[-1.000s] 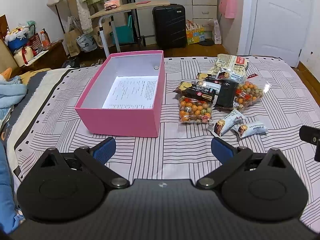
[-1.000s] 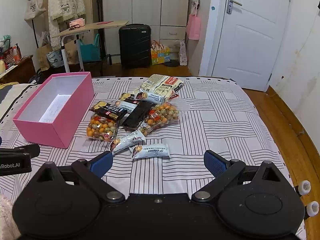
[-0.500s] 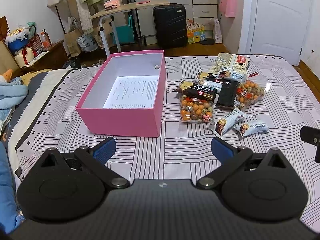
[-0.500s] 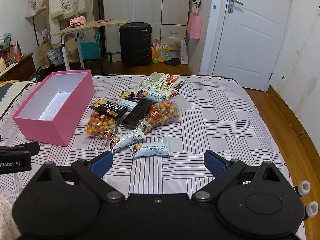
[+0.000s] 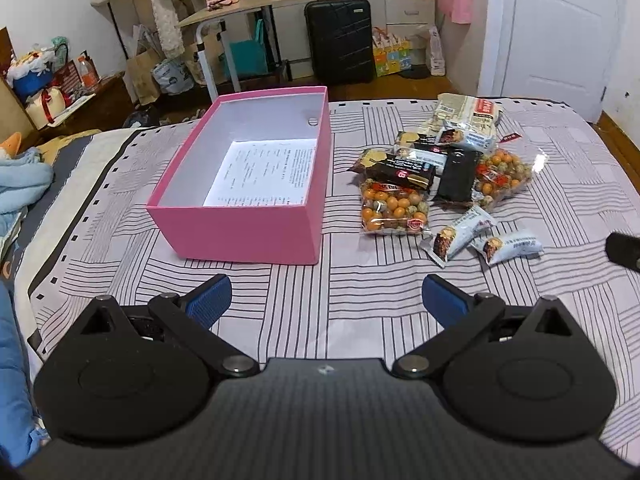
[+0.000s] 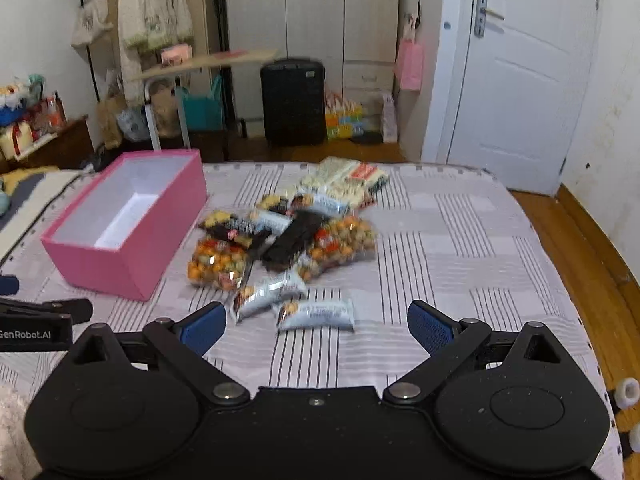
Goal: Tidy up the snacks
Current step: 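Grasp a white-wrapped snack bar with the left gripper while the right gripper grasps another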
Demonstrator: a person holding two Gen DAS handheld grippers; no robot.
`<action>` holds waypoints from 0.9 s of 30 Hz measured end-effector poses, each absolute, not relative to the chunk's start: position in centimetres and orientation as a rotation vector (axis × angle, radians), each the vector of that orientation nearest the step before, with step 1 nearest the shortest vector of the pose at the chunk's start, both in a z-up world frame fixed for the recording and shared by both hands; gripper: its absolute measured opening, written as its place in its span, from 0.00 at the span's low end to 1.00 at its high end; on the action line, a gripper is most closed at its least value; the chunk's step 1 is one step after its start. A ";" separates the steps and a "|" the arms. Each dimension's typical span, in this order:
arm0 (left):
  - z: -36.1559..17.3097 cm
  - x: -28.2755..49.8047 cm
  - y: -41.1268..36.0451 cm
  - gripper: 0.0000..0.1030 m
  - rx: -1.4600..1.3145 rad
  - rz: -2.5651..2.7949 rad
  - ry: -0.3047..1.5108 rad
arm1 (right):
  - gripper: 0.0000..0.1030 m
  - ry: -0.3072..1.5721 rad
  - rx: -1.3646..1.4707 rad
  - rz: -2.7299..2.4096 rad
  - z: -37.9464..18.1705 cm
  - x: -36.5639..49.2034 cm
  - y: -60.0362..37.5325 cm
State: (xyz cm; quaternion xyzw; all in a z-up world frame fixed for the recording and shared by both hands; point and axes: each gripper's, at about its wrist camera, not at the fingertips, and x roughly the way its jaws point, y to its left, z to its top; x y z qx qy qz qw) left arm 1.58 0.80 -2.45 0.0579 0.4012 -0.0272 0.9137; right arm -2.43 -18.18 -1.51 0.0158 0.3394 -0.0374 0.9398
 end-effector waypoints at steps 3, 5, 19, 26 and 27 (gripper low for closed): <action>-2.7 2.5 0.4 0.98 0.180 -0.124 0.803 | 0.97 0.651 -0.030 0.071 -3.0 -1.9 -18.6; -3.2 3.7 -0.5 0.97 0.259 -0.213 0.823 | 0.96 0.659 -0.070 0.145 -4.2 -1.0 -18.8; -11.1 14.5 -8.2 0.88 0.323 -0.507 0.915 | 0.89 0.913 0.146 0.204 -15.6 5.8 -20.9; -15.1 19.6 -10.7 0.61 0.216 -0.589 0.998 | 0.88 0.916 0.214 0.226 -17.9 8.8 -21.8; -15.5 19.9 -10.9 0.61 0.208 -0.603 0.999 | 0.88 0.920 0.244 0.243 -18.1 9.3 -22.2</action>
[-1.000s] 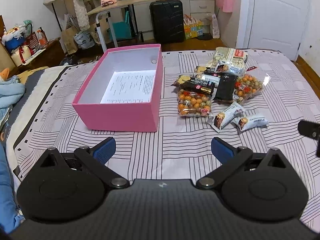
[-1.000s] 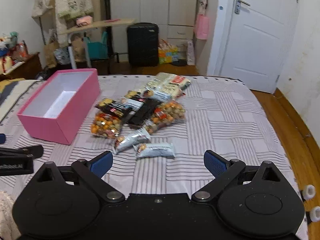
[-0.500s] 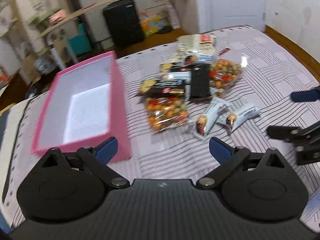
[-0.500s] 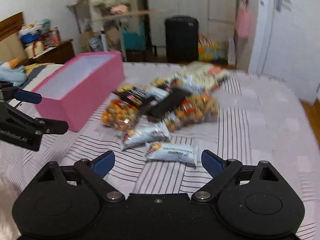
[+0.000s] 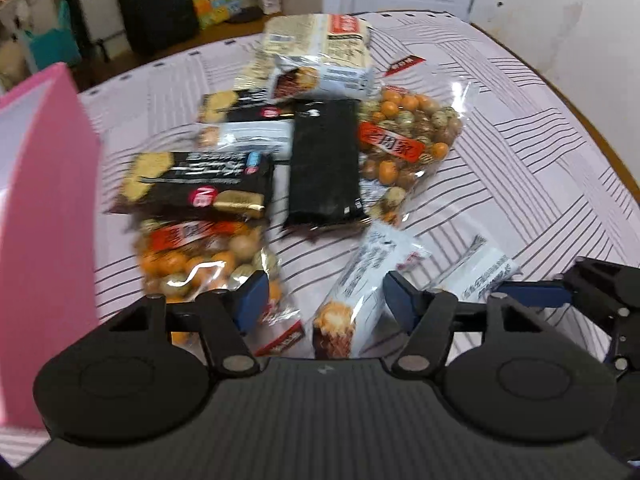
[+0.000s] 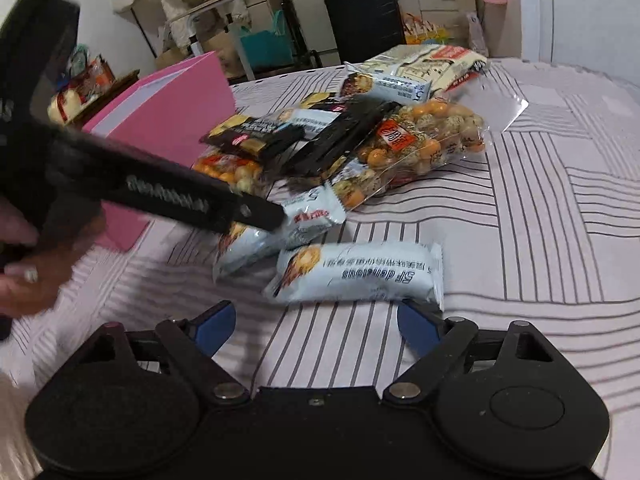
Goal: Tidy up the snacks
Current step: 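Grasp a white-wrapped snack bar with the left gripper while the right gripper grasps another, then carry both white bars into the pink box and open both grippers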
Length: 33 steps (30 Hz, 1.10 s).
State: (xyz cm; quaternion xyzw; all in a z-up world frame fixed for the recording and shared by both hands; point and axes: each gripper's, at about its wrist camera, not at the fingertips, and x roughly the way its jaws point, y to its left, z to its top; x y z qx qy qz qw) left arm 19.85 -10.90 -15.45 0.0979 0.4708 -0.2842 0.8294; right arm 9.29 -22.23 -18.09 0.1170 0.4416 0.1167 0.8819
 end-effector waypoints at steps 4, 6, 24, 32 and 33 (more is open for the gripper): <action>-16.5 20.3 -11.1 0.58 0.140 -0.718 1.116 | 0.93 0.947 0.346 0.270 -18.1 10.4 -24.0; -17.3 20.7 -10.7 0.58 0.050 -0.730 1.192 | 0.94 0.956 0.307 0.265 -18.0 11.0 -24.2; -17.6 17.1 -12.3 0.38 0.264 -0.637 1.033 | 0.59 0.897 -0.107 0.117 -18.3 10.5 -22.5; -17.6 16.5 -12.3 0.26 0.279 -0.602 0.978 | 0.33 0.828 -0.131 0.134 -18.3 9.5 -22.1; -17.6 16.7 -12.4 0.25 0.280 -0.601 0.984 | 0.33 0.832 -0.125 0.135 -18.2 9.4 -22.1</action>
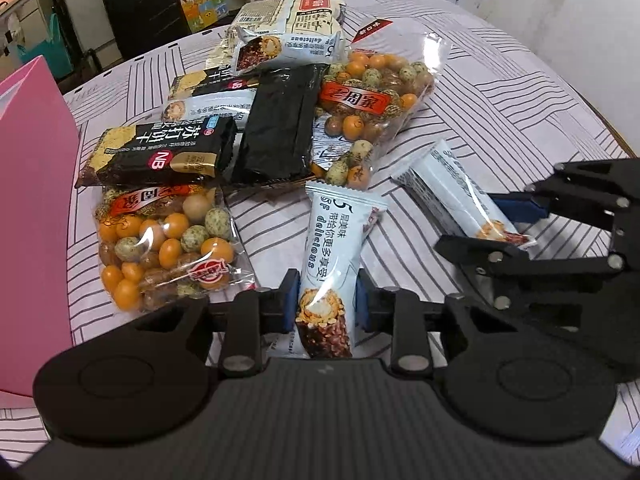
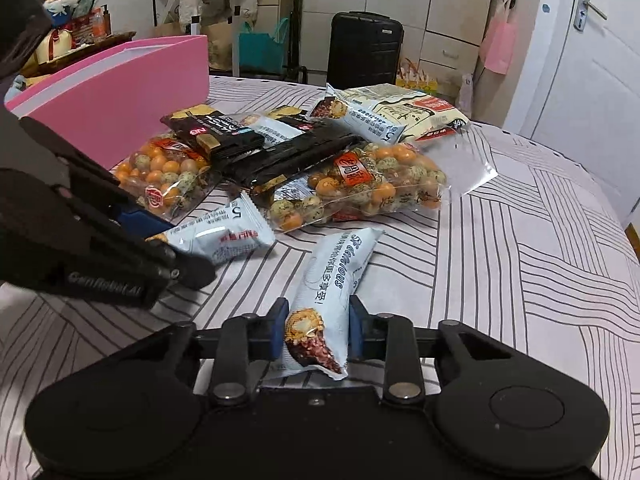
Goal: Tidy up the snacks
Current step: 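Carry both white bars into the pink box and open both grippers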
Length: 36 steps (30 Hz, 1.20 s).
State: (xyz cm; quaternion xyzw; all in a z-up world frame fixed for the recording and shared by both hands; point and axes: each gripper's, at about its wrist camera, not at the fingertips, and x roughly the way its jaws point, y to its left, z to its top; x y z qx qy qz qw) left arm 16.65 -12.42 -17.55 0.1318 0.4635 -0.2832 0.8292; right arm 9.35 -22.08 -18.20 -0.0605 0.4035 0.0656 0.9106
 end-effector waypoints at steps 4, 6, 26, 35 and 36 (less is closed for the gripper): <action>-16.9 17.0 -11.9 0.25 0.229 -0.601 1.052 | 0.31 0.848 -0.046 0.129 -17.7 8.6 -22.6; -16.5 17.2 -11.2 0.25 0.188 -0.605 1.094 | 0.31 0.863 0.027 0.109 -17.7 8.1 -23.0; -10.0 12.7 -2.3 0.25 0.101 -0.495 1.103 | 0.31 0.977 0.092 0.310 -11.9 6.1 -18.1; -5.8 11.9 1.8 0.25 0.099 -0.463 1.104 | 0.31 0.954 0.088 0.482 -5.6 6.6 -14.5; -5.3 11.8 2.2 0.25 0.105 -0.455 1.094 | 0.31 0.948 0.076 0.497 -4.9 6.8 -14.0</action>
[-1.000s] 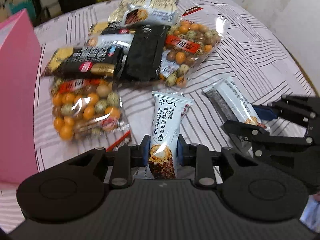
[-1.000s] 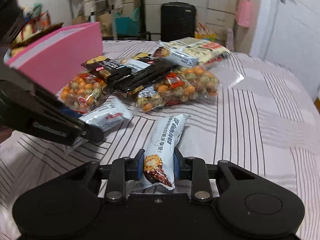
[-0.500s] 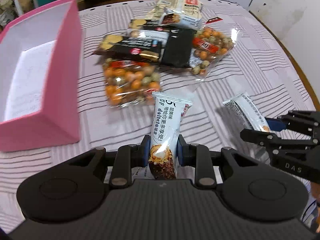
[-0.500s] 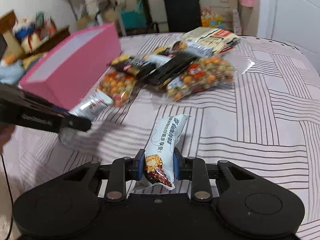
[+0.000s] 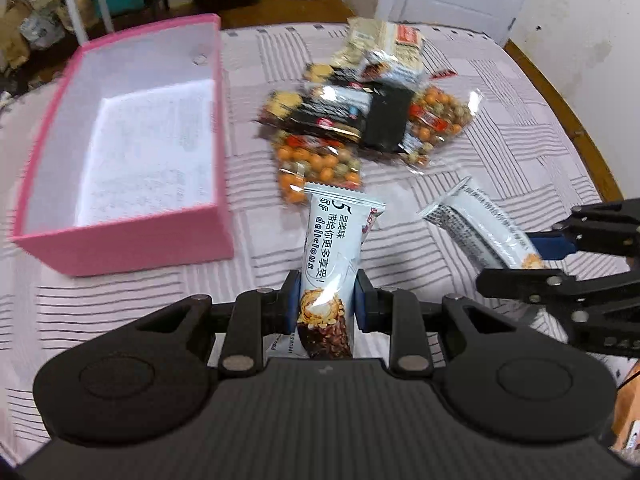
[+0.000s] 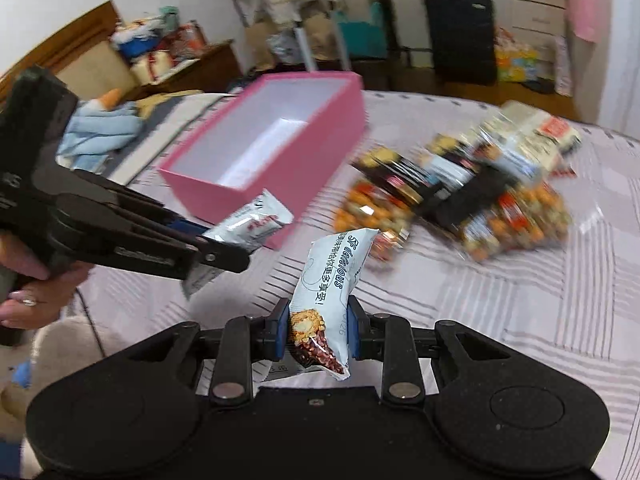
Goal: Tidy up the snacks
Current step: 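Carry both white bars into the pink box and open both grippers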
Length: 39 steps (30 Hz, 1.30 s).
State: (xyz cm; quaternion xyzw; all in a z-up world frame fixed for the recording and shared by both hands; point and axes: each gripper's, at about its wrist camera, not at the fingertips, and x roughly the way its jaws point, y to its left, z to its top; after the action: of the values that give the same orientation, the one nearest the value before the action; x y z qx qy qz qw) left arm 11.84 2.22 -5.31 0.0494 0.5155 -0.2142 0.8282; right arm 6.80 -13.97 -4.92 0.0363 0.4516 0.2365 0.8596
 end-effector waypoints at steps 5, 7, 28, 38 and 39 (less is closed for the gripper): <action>-2.6 12.2 4.8 0.25 0.082 -0.419 1.061 | 0.31 0.889 -0.016 0.557 -2.0 8.4 -11.7; -1.7 12.7 5.8 0.25 0.074 -0.399 1.050 | 0.31 0.870 -0.044 0.575 -1.1 9.6 -10.8; -6.6 30.2 14.2 0.25 -0.077 -0.140 0.984 | 0.31 0.743 -0.314 0.698 -8.0 28.7 0.1; -12.3 35.1 15.5 0.25 -0.216 -0.114 1.099 | 0.32 0.839 -0.410 0.686 -11.9 32.2 3.3; -12.7 35.4 15.5 0.25 -0.224 -0.108 1.104 | 0.32 0.843 -0.423 0.683 -12.0 32.3 3.5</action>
State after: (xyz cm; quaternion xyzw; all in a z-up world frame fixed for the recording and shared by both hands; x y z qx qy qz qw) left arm 35.36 15.53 -12.72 -0.1061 0.5228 -0.0511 0.8443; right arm 32.32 3.51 -12.00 -0.1995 0.3981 0.3224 0.8353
